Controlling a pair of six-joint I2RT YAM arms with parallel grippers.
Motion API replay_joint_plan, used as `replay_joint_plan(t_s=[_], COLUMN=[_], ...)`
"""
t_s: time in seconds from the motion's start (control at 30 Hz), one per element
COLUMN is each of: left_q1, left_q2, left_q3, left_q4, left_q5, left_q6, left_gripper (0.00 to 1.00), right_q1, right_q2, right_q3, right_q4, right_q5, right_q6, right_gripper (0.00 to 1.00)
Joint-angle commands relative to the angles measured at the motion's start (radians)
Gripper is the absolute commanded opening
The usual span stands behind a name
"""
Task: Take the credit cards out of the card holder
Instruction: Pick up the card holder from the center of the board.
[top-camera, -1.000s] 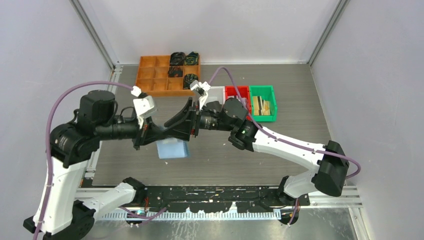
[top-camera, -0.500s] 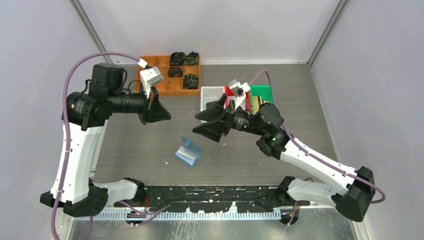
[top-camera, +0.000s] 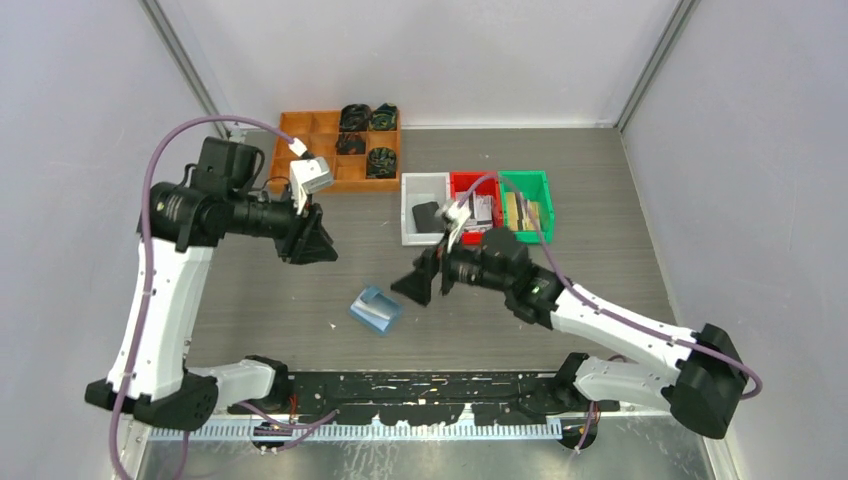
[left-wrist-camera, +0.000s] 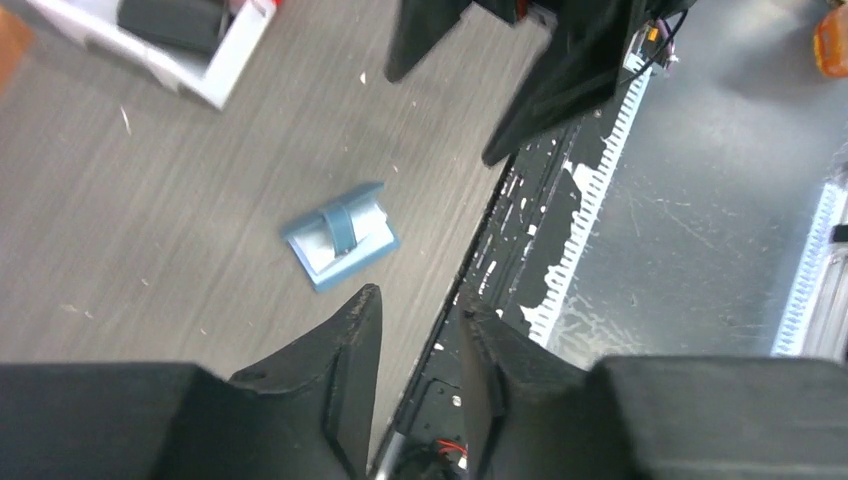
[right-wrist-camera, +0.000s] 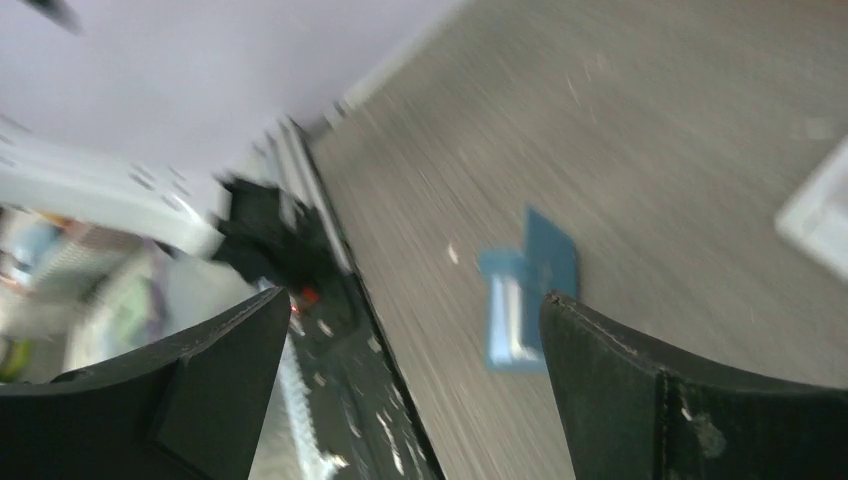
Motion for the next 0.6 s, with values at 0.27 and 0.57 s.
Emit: replay_joint_plan(t_s=[0.27,0.57], left_q1=[0.209,0.263], left_q2=[0.118,0.118], left_q3=[-0.128,-0.161], left_q4=[-0.152,-0.203], left_q5=[0.029,0.080], left_q6=[0.338,0.399], left_gripper=[0.45,0.45], right_q1=[0.217,0.274], right_q2=[0.334,0.565], right_q3=[-0.097,0.013], right_q4=[0.079,0.155], right_q5=[0.304,0.536], right_q6=[-0.210,-0.318], right_gripper=[0.99,0.99])
